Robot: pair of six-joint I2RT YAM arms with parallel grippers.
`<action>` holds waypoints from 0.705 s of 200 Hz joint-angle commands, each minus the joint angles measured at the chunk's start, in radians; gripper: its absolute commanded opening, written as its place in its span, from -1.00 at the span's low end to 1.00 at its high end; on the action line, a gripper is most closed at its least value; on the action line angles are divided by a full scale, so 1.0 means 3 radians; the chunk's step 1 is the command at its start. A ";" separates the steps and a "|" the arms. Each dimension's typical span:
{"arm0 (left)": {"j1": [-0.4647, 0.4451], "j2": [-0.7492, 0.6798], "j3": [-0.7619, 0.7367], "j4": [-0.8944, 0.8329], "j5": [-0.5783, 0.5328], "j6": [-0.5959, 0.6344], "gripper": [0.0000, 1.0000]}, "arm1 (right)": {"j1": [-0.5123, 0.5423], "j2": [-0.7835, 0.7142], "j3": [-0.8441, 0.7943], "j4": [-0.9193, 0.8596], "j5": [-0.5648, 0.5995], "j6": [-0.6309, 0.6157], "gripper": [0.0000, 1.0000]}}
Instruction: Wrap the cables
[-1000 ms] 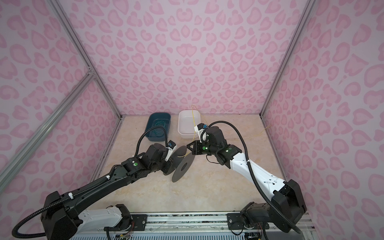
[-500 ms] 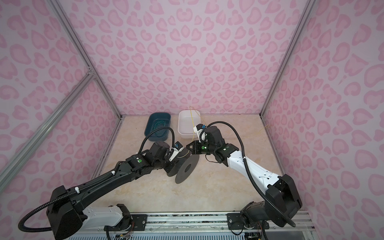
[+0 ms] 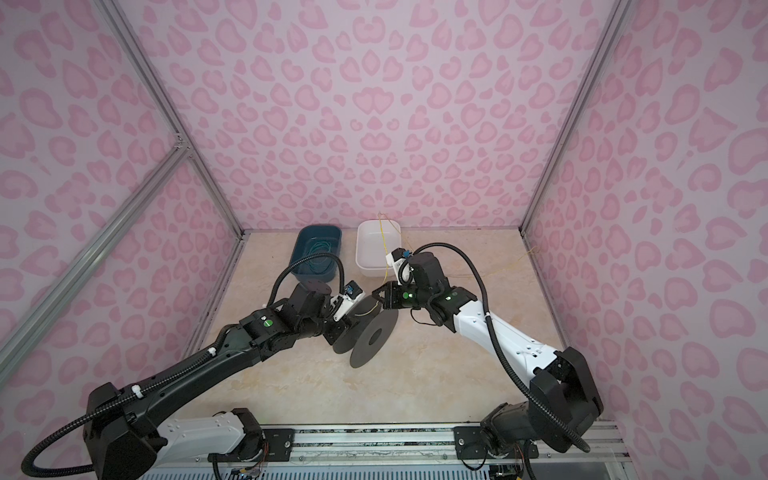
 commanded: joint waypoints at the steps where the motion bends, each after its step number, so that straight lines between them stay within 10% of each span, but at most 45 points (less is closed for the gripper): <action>1: 0.0006 0.0030 0.0051 0.0017 0.0109 0.0040 0.03 | 0.0007 0.0027 0.0042 0.0090 -0.0118 -0.0075 -1.00; 141: 0.0002 0.0267 0.0129 0.0086 0.0343 0.0004 0.02 | 0.0013 0.0208 0.0098 0.0282 -0.0568 -0.0040 -1.00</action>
